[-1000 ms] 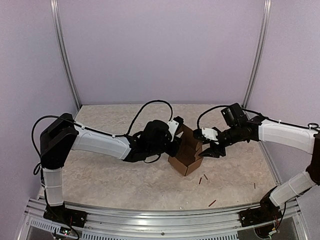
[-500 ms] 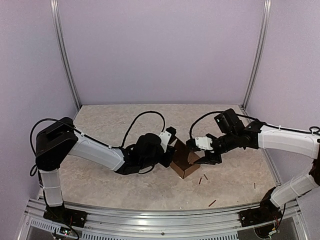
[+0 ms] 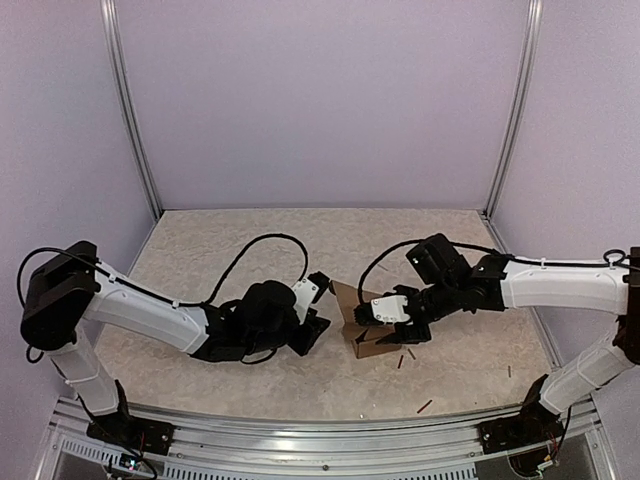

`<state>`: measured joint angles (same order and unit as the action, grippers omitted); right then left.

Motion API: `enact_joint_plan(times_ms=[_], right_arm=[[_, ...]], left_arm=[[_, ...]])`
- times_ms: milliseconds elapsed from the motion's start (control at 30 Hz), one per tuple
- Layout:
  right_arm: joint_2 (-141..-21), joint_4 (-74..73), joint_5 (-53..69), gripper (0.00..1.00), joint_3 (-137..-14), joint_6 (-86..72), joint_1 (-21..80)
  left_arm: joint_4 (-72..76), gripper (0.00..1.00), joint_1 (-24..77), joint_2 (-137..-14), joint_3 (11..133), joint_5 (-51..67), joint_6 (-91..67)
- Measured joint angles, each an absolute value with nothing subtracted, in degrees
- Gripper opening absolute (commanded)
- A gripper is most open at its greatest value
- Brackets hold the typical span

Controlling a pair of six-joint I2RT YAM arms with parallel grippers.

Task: Fold the paper box

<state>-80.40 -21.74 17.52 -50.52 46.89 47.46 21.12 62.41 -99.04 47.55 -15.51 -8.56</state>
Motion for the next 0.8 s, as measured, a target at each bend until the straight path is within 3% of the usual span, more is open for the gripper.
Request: enact_joint_plan(times_ms=[400,800], right_arm=[[-89.0,-20.8,15.0,0.58,-51.2,48.5,49.2],[-80.5,-28.6,13.5,0.66,-57.6,46.5,49.0]], left_arm=[[12.0,0.51,59.9,-84.1,43.0,-19.3,-17.5],[11.9,0.51,58.4,-91.9,54.2,-16.7,-20.4]])
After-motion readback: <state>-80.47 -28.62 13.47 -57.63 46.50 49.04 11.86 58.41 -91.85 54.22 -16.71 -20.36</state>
